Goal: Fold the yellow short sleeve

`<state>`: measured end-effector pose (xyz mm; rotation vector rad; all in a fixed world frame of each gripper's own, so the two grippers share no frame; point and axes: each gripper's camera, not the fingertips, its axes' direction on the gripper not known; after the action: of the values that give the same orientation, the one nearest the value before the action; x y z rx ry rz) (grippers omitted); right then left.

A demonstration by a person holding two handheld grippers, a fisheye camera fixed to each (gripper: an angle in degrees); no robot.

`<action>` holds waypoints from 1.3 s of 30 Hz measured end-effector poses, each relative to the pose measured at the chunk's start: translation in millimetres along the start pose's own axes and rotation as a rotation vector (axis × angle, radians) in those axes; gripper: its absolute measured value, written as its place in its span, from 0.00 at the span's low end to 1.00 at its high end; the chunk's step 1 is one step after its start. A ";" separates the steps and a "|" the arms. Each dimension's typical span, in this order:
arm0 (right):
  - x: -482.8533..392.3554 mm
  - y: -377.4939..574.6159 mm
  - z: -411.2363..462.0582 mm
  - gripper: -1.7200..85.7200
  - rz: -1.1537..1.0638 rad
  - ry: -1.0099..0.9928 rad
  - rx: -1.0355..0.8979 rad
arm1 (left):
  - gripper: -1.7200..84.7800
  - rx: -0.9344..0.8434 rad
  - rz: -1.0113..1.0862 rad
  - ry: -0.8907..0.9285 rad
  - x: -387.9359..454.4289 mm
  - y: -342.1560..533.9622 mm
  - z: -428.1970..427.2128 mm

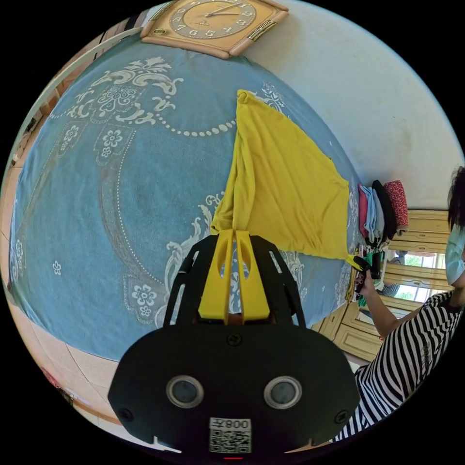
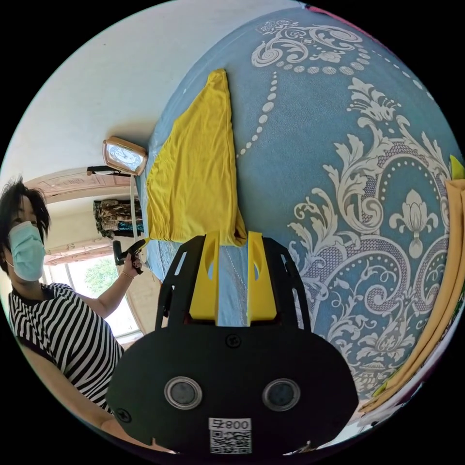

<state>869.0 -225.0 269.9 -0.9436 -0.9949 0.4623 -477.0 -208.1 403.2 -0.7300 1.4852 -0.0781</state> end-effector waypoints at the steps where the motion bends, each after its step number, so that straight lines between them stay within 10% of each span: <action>1: 5.3 -0.6 2.4 0.10 -0.002 0.009 -0.008 | 0.03 -0.003 -0.001 0.007 -2.2 1.0 4.6; 39: 98.7 -35.6 -44.3 0.03 0.022 -0.022 -0.058 | 0.02 -0.036 -0.046 -0.007 -62.9 45.1 253.8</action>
<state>953.6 -194.2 339.7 -1.0041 -1.0235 0.4648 -269.7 -42.9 414.9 -0.7933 1.4665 -0.0839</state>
